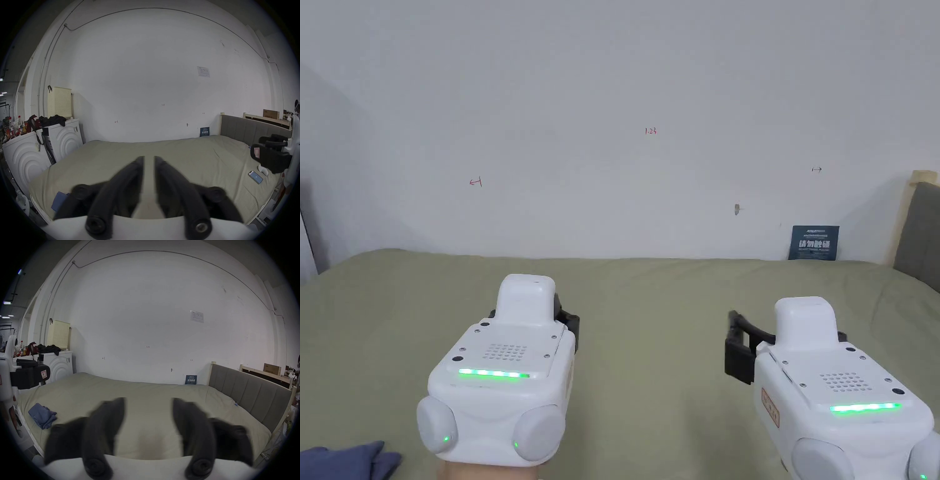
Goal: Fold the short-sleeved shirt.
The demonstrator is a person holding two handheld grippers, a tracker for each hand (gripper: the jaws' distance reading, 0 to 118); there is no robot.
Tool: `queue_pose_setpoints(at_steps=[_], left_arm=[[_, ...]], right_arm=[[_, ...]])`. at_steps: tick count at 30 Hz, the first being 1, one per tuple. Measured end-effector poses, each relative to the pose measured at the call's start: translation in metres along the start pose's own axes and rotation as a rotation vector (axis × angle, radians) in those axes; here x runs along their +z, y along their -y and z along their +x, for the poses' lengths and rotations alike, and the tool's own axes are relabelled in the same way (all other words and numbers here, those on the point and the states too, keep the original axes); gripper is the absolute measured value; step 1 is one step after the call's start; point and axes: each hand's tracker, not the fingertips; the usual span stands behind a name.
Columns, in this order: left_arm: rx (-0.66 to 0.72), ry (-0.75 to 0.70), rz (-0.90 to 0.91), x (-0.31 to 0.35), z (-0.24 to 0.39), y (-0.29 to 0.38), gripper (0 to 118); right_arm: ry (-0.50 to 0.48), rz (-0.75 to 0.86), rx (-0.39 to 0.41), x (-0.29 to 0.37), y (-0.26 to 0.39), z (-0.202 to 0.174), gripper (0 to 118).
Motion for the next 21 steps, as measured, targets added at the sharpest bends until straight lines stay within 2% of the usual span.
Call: queue_pose_setpoints(at_steps=[1,2,3,9,11,15,16,18,19,21], left_arm=[[-0.007,-0.014,0.000,-0.001,0.001,0.001,44],[-0.010,-0.009,-0.005,-0.003,0.001,0.001,83],[-0.008,0.006,-0.023,-0.006,0.001,0.001,118],[-0.029,-0.052,-0.014,0.002,0.010,-0.007,118],[-0.005,-0.025,-0.027,-0.002,0.003,-0.006,118],[0.040,0.021,-0.075,-0.001,-0.005,-0.011,118],[0.048,0.018,-0.077,-0.001,-0.007,-0.011,118],[0.068,0.017,-0.084,-0.001,-0.010,-0.012,118],[0.072,0.015,-0.092,0.000,-0.009,-0.012,118],[0.067,0.016,-0.091,0.001,-0.009,-0.010,118]], right_arm=[[0.003,-0.001,-0.005,-0.001,0.000,0.001,89],[0.011,0.003,-0.011,-0.001,0.000,0.003,102],[0.012,0.005,-0.019,-0.001,0.000,0.005,118],[-0.001,-0.001,0.000,-0.006,-0.005,0.007,118],[0.003,-0.015,0.006,-0.011,-0.010,0.008,118],[-0.049,-0.087,-0.059,-0.009,-0.018,0.011,118],[-0.032,-0.081,-0.059,-0.004,-0.017,0.008,118],[0.078,-0.055,-0.034,-0.001,-0.018,0.003,118],[0.081,-0.040,-0.024,-0.001,-0.018,0.002,118],[0.024,-0.071,-0.041,0.003,-0.018,0.002,118]])
